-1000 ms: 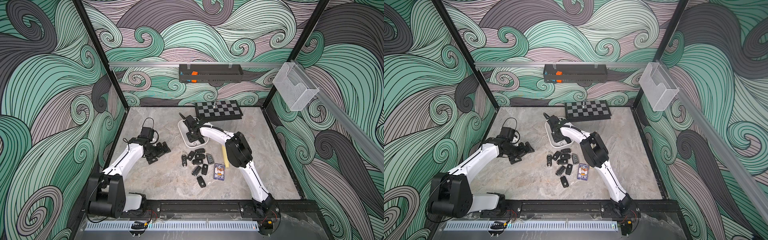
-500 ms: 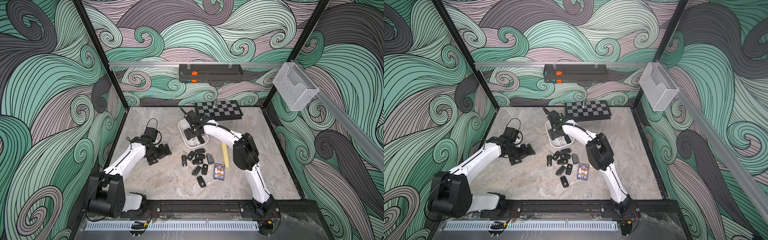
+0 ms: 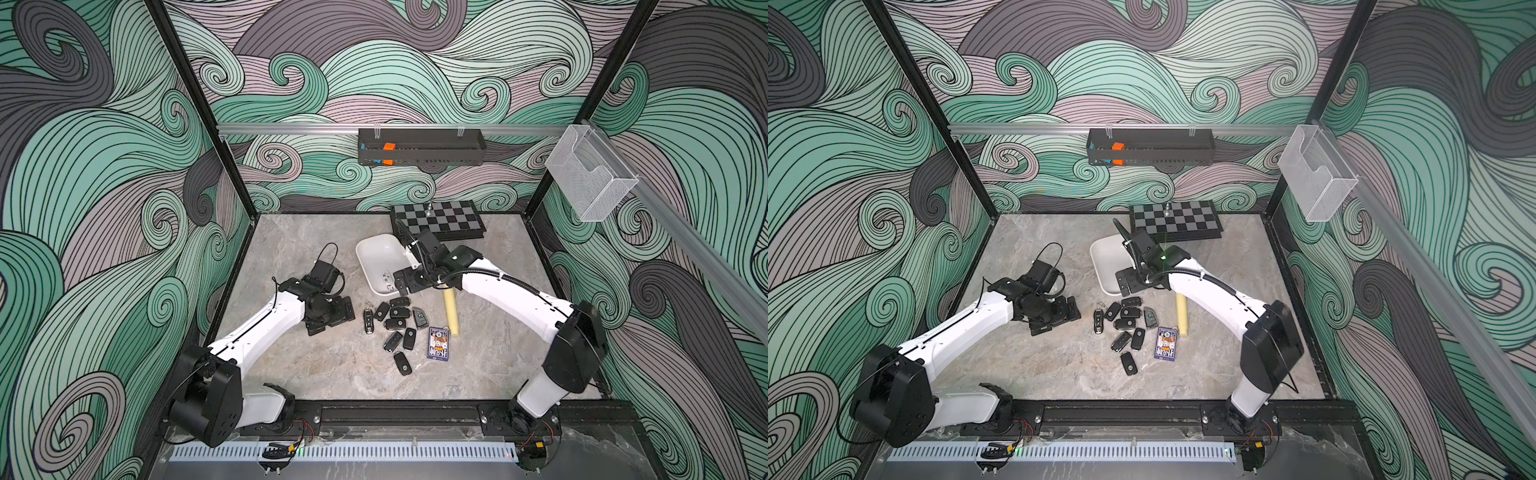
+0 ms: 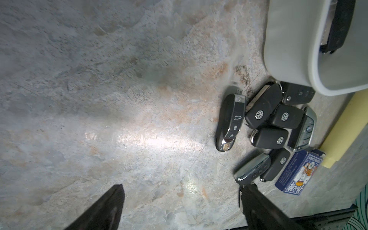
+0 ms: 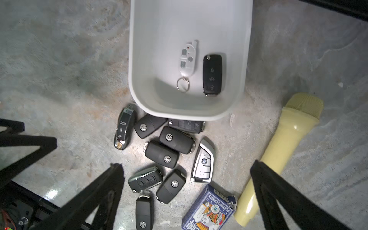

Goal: Place the car key into the storage box
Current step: Pick up the car key from the center of the board.

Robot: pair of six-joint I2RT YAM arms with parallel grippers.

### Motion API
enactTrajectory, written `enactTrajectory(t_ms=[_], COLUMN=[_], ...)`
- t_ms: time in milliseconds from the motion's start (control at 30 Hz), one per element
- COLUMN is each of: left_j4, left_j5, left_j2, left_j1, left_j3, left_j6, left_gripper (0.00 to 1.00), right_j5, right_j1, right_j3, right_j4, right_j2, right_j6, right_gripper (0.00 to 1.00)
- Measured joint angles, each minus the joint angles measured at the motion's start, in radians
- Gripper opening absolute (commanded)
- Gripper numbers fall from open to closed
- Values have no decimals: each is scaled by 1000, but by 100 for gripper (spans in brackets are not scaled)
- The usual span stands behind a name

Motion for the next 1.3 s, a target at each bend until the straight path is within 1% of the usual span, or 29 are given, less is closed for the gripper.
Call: enactTrajectory(t_ms=[133,267,567,733,867,967,1067,1300], left_j4=[-2,1,29,55,79,88,97,86], left_j5=[-33,-59,-91,-115,-130,-135,-137,-148], left_j2=[50,126,283,361,408,438,469,526], left_j1=[-51,-97,-177,-209,-224,-230,-231,-233], left_j3=[5,48,125,174,197,206,218,266], left_j6=[-29,-55,-96,-97,-97,-101,-108,-117], left_gripper=[92,92,86,83,78,73,71,65], right_j5=[-31,-74,-140,-179,-220,-262,-294,-330], right_j1=[-1,-2,-10,-19,-34,-47,-55,-76], right_j3=[-143,-268,-461,-505,-526,-544,-563,-583], right_j4=[21,41,63,87,112,135,151,161], right_j2=[-130,-243,-385,-435,-455,-459,-468,-504], right_j6=[19,35,83,98,109,118,129,132], right_gripper=[99,99,99,99,99,99,99,99])
